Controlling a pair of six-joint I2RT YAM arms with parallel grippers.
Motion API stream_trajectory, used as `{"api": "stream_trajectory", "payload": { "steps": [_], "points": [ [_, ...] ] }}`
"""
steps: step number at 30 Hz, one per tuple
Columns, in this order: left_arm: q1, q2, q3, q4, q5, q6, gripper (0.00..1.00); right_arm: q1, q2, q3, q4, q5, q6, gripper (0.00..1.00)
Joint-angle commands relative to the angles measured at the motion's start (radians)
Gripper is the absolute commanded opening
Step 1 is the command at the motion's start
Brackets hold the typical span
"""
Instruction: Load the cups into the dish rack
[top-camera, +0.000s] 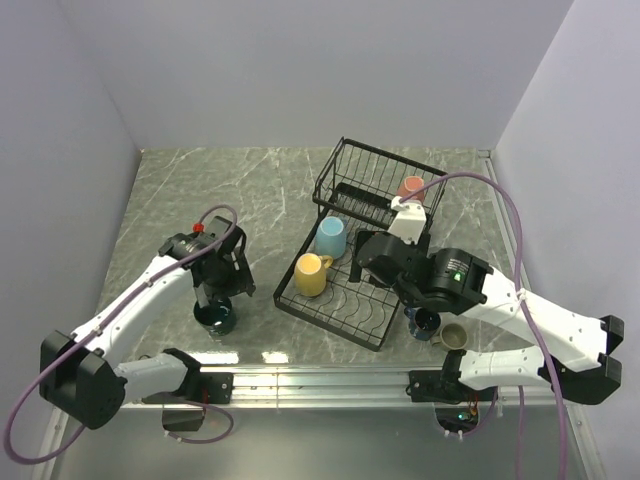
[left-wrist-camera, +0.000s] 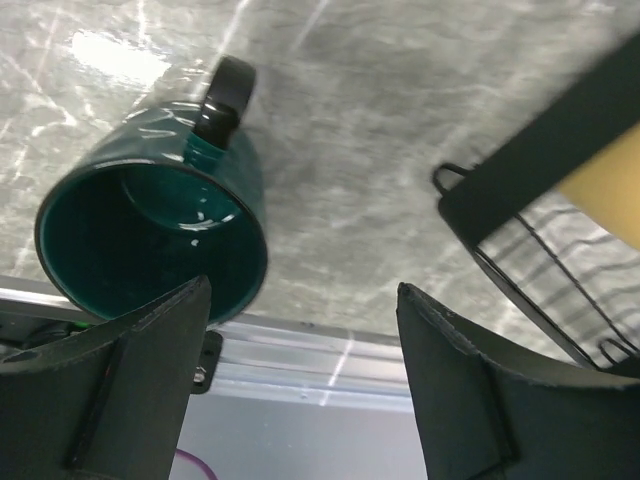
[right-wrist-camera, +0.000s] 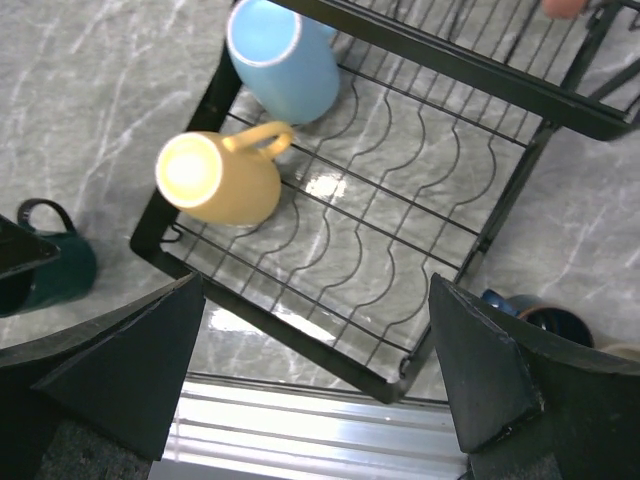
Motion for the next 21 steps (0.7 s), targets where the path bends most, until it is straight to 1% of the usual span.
{"api": "stream_trajectory", "payload": {
  "steps": [1,4,7,8,10,13,14,15,16,18,19,21],
  "points": [
    [-0.001,0.027,-0.018,0.040,-0.052,0.015,0.81,-0.012,-0.032,-0.013,-0.019,0.039,0.023,1.00],
    [-0.002,0.074,-0.045,0.070,-0.056,0.016,0.80,-0.023,-0.040,-0.009,-0.024,0.042,0.010,1.00],
    [-0.001,0.105,-0.088,0.120,-0.046,0.015,0.76,-0.033,-0.047,-0.001,-0.026,0.045,-0.002,1.00],
    [-0.002,0.120,-0.096,0.128,-0.040,0.013,0.70,-0.039,-0.049,0.001,-0.024,0.045,-0.006,1.00],
    [-0.001,0.134,-0.085,0.139,-0.043,0.007,0.65,-0.052,-0.058,0.004,-0.029,0.045,-0.016,1.00],
    [-0.002,0.170,-0.085,0.148,-0.049,0.007,0.54,-0.067,-0.069,0.007,-0.030,0.040,-0.028,1.00],
    [-0.002,0.180,-0.087,0.148,-0.046,0.004,0.47,-0.072,-0.074,0.007,-0.033,0.040,-0.030,0.99],
    [-0.001,0.203,-0.090,0.151,-0.044,0.003,0.45,-0.076,-0.075,0.007,-0.036,0.039,-0.033,1.00],
    [-0.002,0.214,-0.087,0.151,-0.044,0.004,0.39,-0.087,-0.083,0.005,-0.036,0.039,-0.034,0.99],
    [-0.001,0.242,-0.082,0.156,-0.049,0.003,0.33,-0.098,-0.090,0.001,-0.036,0.034,-0.040,1.00],
    [-0.002,0.249,-0.082,0.159,-0.047,0.007,0.24,-0.104,-0.100,0.001,-0.038,0.031,-0.043,0.99],
    [-0.002,0.265,-0.079,0.165,-0.046,0.006,0.13,-0.113,-0.106,0.001,-0.038,0.031,-0.048,0.99]
  ]
}}
